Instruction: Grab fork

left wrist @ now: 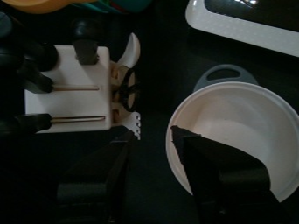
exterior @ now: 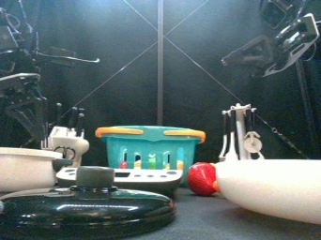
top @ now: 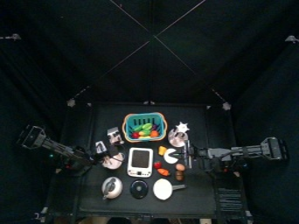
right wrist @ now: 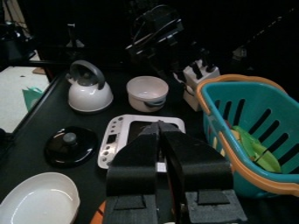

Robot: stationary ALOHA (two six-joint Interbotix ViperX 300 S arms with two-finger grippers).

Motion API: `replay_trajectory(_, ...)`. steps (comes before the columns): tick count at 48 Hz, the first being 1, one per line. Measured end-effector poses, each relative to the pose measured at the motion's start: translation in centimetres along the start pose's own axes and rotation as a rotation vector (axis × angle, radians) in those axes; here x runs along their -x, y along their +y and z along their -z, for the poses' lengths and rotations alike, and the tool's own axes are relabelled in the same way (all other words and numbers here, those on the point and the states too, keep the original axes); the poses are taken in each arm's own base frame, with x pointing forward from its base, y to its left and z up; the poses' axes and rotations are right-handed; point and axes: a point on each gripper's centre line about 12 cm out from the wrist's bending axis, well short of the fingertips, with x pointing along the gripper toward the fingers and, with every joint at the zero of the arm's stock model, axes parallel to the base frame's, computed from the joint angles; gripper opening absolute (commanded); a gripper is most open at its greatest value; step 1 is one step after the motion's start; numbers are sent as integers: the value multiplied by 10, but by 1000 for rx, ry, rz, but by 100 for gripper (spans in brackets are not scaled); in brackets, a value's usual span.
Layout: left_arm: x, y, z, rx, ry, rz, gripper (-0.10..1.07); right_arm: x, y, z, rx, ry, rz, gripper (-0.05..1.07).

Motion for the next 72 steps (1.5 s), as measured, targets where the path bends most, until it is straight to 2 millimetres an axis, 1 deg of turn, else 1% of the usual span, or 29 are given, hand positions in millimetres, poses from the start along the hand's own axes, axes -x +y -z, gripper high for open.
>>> replay_trajectory(9, -3, 5, -2, 1, -7, -24, 77, 1, 0, 2, 1, 5, 0, 2)
replay_trajectory(18, -6, 10, -2, 8, -1, -40, 67, 1, 0, 3, 1, 8, 0, 2)
replay_trajectory(23, -7, 9, -2, 10, -2, -34, 65, 2, 0, 6, 1, 17, 0, 2)
replay_trajectory(39, -8, -1, -3, 54, -7, 65, 66, 4, 1, 11, 1, 31, -2, 2)
replay_trajectory(48, -17, 2, 7, 49, 41, 30, 67, 4, 2, 11, 2, 30, -5, 2)
replay_trajectory(57, -25, 1, 11, 34, 73, 12, 69, 4, 3, 11, -1, 31, -10, 2)
replay_trajectory(65, -29, 2, 10, 16, 77, -11, 75, 4, 3, 11, 1, 31, -11, 2)
replay_trajectory(72, -31, 3, 5, 6, 68, -23, 76, 4, 3, 11, 1, 31, -12, 2)
